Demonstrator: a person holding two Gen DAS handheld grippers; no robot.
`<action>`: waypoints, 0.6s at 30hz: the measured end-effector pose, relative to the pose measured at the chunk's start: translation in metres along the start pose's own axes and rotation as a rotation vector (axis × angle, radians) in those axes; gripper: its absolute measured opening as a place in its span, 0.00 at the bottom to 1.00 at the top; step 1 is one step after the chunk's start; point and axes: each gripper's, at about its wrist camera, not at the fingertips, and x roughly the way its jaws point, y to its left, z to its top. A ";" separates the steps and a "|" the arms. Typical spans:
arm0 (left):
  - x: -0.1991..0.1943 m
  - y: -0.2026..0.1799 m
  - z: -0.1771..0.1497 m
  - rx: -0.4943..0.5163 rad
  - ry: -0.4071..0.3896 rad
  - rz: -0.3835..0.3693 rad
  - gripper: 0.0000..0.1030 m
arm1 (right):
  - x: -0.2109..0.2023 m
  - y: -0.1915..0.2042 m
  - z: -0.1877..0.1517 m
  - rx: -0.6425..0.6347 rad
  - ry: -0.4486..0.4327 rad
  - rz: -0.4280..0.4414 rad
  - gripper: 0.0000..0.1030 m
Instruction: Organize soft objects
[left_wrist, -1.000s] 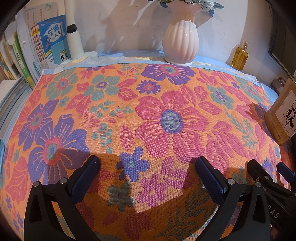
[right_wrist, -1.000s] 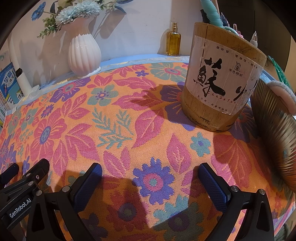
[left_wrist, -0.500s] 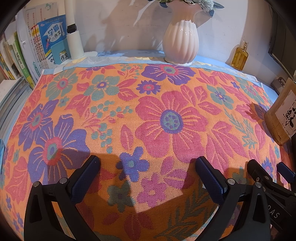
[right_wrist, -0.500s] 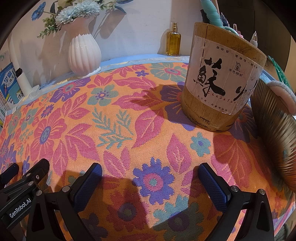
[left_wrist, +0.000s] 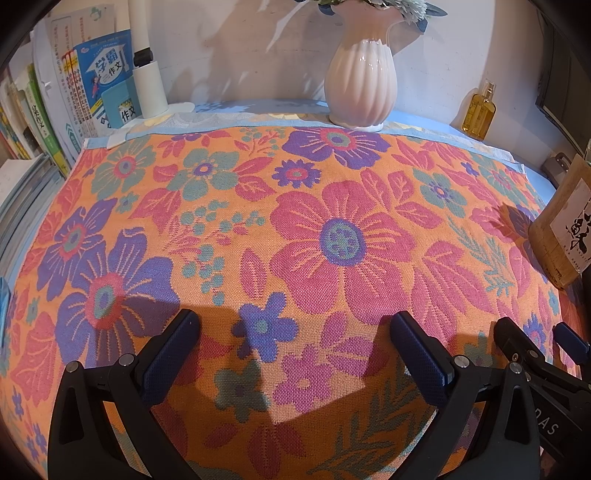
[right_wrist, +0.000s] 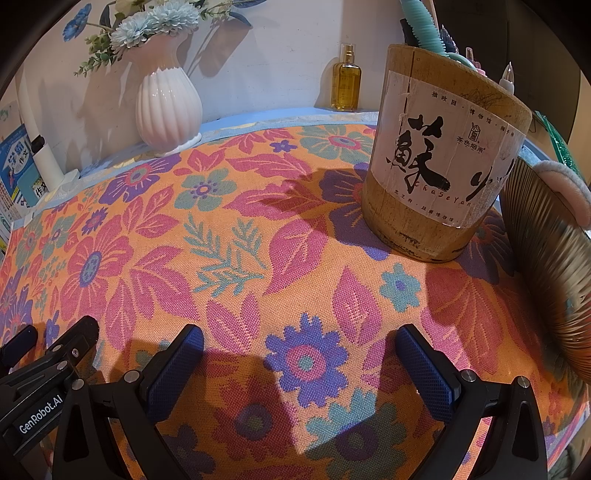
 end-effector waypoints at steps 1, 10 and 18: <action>0.000 0.000 0.000 0.000 0.000 0.000 1.00 | 0.000 0.000 0.000 0.000 0.000 0.000 1.00; 0.000 0.001 0.000 0.002 0.001 0.003 1.00 | 0.000 0.000 0.000 0.000 0.000 0.000 1.00; 0.000 -0.001 0.000 0.005 0.002 0.007 1.00 | 0.000 0.000 0.000 0.000 0.000 0.000 1.00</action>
